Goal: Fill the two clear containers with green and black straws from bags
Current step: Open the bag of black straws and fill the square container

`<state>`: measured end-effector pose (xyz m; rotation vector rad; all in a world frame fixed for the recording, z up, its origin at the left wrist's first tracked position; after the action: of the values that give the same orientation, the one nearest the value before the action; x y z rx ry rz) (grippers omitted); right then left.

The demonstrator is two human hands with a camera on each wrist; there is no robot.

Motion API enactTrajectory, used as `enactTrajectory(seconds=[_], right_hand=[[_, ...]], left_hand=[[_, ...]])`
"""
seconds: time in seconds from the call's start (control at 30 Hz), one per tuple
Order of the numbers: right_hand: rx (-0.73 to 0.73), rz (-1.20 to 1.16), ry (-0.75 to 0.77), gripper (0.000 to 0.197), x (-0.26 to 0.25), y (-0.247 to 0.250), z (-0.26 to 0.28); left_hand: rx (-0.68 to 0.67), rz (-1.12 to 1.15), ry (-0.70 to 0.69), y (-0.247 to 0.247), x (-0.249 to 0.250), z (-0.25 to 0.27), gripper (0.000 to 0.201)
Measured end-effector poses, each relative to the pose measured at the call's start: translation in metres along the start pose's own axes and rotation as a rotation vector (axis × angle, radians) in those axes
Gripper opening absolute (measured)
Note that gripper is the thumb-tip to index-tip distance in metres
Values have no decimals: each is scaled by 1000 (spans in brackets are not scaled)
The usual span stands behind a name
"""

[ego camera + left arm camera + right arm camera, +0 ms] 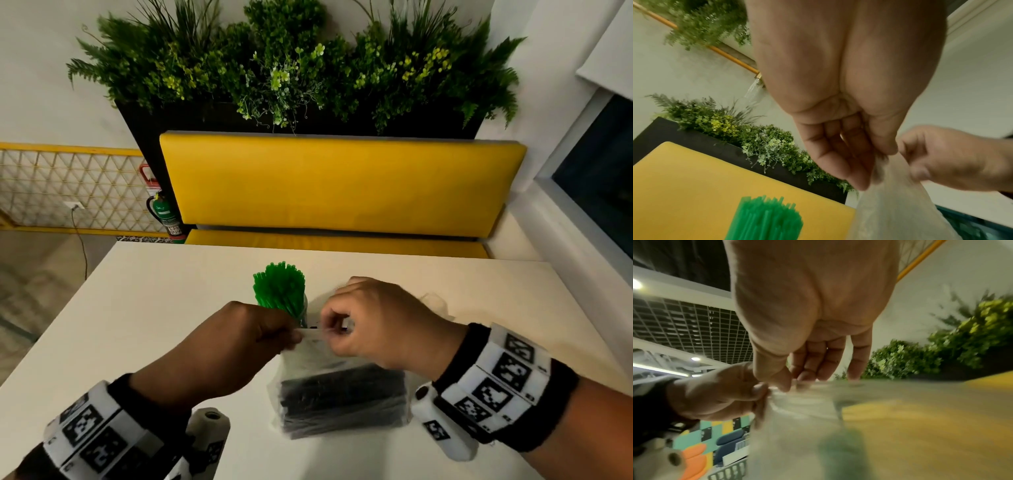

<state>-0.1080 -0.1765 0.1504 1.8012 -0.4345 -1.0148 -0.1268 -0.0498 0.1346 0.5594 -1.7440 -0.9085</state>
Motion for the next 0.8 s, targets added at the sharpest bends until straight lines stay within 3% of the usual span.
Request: enactTrajectory(seconds=[0.2, 0.3, 0.33, 0.43, 0.47, 0.53, 0.6, 0.7, 0.73, 0.8], right_hand=[[-188, 302, -292, 12, 98, 33, 37], [-320, 347, -450, 9, 133, 43, 62], [-341, 324, -448, 15, 132, 42, 64], [-344, 191, -357, 68, 99, 24, 46], [-335, 125, -330, 65, 85, 14, 37], [-300, -2, -306, 33, 69, -3, 20], [-243, -115, -355, 14, 72, -9, 13], [-158, -255, -422, 9, 80, -9, 10], [-126, -304, -436, 16, 81, -9, 8], [-99, -371, -474, 26, 83, -10, 6]], left_hand=[[100, -24, 114, 45, -38, 7, 13], [154, -40, 193, 55, -57, 5, 15], [157, -46, 197, 54, -56, 3, 15], [136, -36, 126, 40, -38, -7, 11], [136, -26, 107, 37, -34, -10, 11], [153, -11, 100, 35, -31, -16, 14], [206, -26, 97, 40, -33, -19, 17], [445, -276, -98, 58, -4, -14, 22], [478, -337, -202, 54, 14, -11, 25], [418, -399, -409, 23, 49, -3, 31]])
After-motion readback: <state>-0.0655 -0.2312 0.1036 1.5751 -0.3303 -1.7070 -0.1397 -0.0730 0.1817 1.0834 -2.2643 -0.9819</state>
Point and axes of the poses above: each hand's wrist, its own z-axis away from the middle knuckle, its own y-axis out of the back of the hand, x = y × z, the point moved 10 cm from there along -z, towards the middle knuckle, and after that the axes turned 10 degrees about x, right-handed, at the moved point
